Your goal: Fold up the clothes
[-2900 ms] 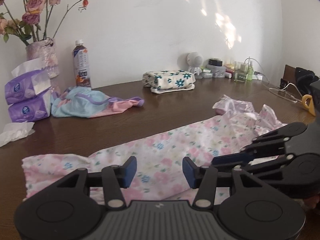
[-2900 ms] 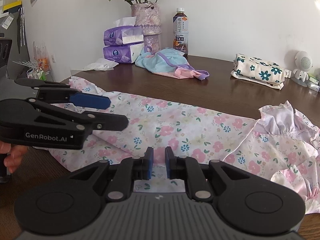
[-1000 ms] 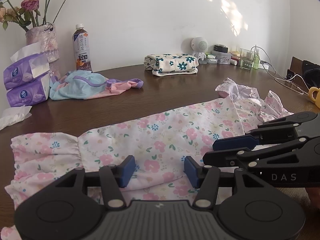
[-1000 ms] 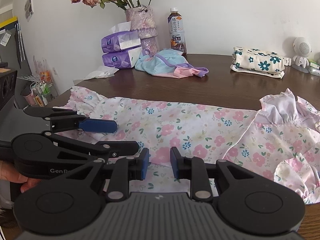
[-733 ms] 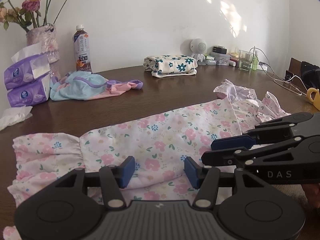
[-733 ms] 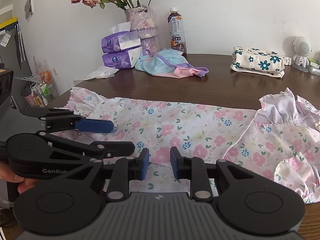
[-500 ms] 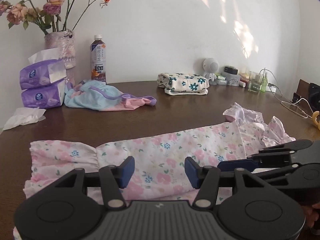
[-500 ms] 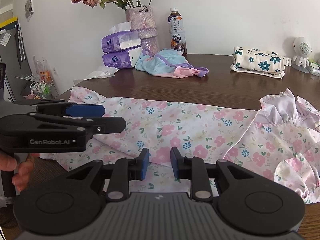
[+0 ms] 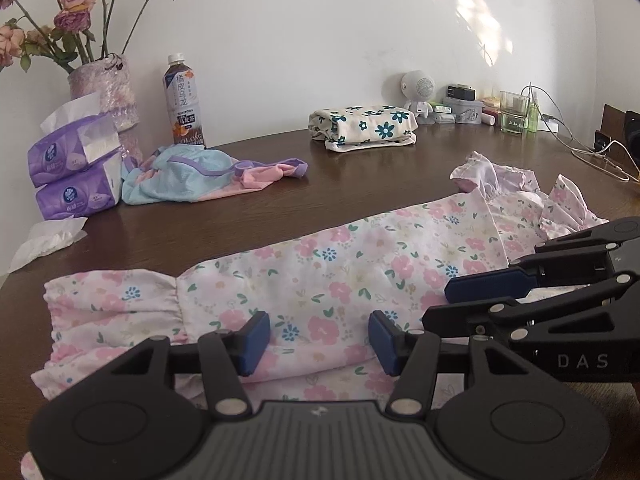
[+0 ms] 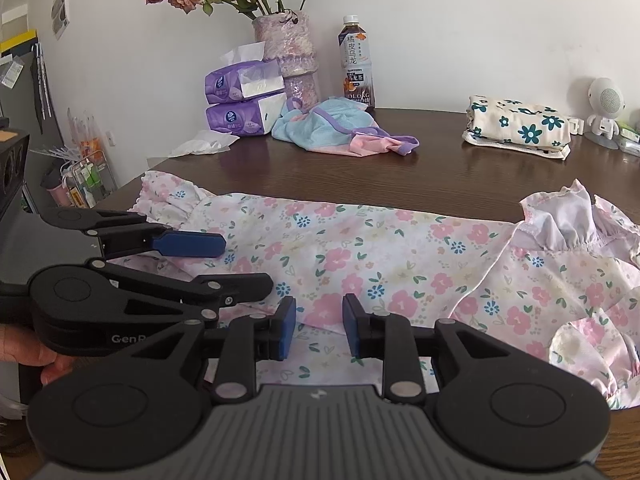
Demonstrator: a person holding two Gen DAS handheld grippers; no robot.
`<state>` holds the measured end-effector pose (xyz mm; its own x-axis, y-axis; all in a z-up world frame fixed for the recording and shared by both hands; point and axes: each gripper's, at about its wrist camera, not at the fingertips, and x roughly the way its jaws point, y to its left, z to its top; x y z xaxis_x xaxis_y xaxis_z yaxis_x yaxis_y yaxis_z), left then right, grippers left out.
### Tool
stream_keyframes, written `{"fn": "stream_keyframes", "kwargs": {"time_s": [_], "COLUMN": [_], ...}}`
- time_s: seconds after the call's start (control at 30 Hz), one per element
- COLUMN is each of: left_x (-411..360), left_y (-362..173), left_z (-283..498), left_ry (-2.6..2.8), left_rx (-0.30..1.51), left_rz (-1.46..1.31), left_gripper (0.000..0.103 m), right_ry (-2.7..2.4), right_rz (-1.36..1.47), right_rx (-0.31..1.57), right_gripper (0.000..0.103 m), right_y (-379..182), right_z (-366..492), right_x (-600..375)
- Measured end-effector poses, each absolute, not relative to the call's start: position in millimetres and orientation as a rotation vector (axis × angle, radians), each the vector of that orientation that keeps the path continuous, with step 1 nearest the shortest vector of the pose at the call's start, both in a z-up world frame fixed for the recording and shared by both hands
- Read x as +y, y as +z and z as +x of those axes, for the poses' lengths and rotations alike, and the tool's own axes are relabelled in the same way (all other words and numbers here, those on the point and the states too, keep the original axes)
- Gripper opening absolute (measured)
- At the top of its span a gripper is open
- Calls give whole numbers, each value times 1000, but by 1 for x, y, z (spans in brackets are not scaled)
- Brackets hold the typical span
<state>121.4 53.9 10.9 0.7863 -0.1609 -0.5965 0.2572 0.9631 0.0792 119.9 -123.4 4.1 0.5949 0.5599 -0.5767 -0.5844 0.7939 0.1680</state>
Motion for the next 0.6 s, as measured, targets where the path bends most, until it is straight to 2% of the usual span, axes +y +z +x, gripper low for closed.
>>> {"fn": "stream_keyframes", "kwargs": {"time_s": [0.6], "left_x": [54], "left_y": [11], "left_z": [120], "left_ry": [-230], "left_rx": [622], "left_rz": [161], "left_gripper": [54], "right_ry": [662], "right_rz": [-69], "right_rx": [649], "right_gripper": [29], "right_y": [5], "right_z": [118], "right_x": [-120]}}
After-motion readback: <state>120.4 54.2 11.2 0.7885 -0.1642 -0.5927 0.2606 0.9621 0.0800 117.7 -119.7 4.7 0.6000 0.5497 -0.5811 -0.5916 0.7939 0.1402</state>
